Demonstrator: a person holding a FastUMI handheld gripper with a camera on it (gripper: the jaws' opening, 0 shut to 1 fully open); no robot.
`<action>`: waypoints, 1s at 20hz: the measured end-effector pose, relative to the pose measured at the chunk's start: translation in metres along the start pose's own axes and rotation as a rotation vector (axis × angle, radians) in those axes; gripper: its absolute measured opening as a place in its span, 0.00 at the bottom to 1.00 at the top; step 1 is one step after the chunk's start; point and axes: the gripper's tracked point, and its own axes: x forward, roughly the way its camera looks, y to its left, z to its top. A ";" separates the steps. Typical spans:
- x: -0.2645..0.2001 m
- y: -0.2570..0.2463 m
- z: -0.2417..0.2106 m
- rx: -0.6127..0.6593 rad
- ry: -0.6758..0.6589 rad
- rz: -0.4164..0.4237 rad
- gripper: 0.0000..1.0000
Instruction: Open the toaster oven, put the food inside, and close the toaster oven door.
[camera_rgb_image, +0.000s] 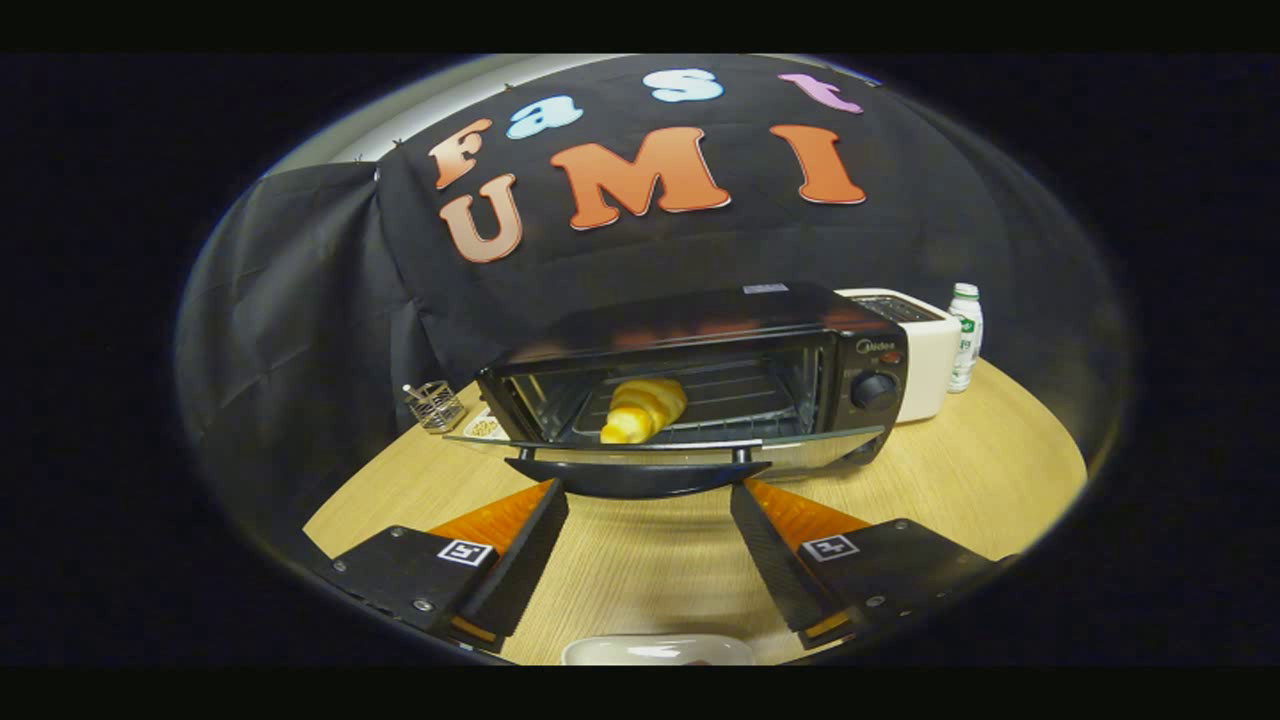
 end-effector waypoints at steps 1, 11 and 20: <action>0.005 0.000 0.008 0.012 -0.012 -0.006 0.96; 0.043 -0.002 0.044 -0.064 -0.124 -0.080 0.93; -0.059 0.003 0.097 -0.048 -0.334 -0.026 0.93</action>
